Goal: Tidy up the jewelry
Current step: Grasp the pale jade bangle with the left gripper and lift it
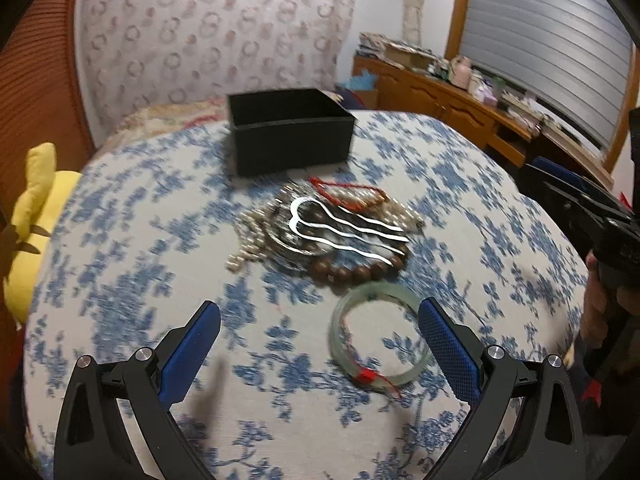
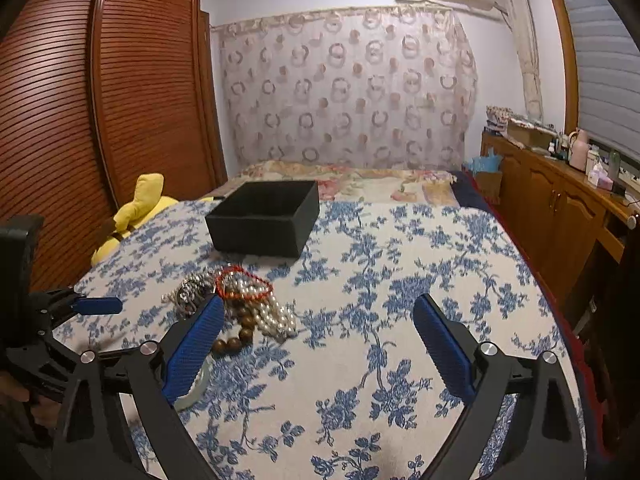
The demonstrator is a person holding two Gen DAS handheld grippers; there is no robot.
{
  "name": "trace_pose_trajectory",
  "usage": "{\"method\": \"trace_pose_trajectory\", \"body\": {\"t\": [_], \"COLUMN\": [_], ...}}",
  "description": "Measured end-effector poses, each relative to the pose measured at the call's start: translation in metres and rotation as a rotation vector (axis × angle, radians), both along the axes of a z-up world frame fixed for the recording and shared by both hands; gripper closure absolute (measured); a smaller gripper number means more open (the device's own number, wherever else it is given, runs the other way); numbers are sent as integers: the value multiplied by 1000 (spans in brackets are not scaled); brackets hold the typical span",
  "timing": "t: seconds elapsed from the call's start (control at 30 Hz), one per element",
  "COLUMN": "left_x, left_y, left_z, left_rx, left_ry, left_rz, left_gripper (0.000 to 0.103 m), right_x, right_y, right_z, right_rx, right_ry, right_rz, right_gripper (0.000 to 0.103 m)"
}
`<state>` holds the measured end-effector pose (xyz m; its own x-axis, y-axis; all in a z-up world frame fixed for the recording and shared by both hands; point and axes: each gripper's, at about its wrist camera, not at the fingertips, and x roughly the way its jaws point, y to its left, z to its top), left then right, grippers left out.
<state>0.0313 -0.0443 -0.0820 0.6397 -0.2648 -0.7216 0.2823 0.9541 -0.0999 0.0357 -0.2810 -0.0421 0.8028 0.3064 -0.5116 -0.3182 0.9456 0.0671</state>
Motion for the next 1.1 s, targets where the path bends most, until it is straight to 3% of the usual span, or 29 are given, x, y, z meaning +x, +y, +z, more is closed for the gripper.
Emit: {"method": "trace_pose_trajectory", "body": {"t": [0.2,0.4,0.5,0.57,0.6,0.63,0.73,0.97,1.1], "left_x": [2,6,4,2,1,0,2,6,8], "left_y": [-15,-33,-39,-40,-39,-38,-28,4,20], "left_z": [-12,-23,-26,-26,-25,-24,-22,-11,-8], "left_rx": [2,53,94,123,123,118,84,22,5], "left_ry": [50,85,75,59,52,45,52,18,9], "left_rz": [-66,-126,-144,-139,-141,-143,-132,-52,-12], "left_gripper": [8,8,10,20,24,34,34,34,34], "right_x": [2,4,5,7,8,9,13,26,33], "right_y": [-2,-2,-1,1,2,3,11,41,61], "right_z": [-9,-13,-16,-16,-17,-17,-19,-31,-34], "right_rx": [-8,-20,-25,-29,-32,-34,-45,-34,-22], "right_ry": [25,41,51,56,60,63,76,158,198], "right_rz": [13,30,42,51,57,65,98,231,295], "right_gripper": [8,8,8,8,10,11,15,42,43]}}
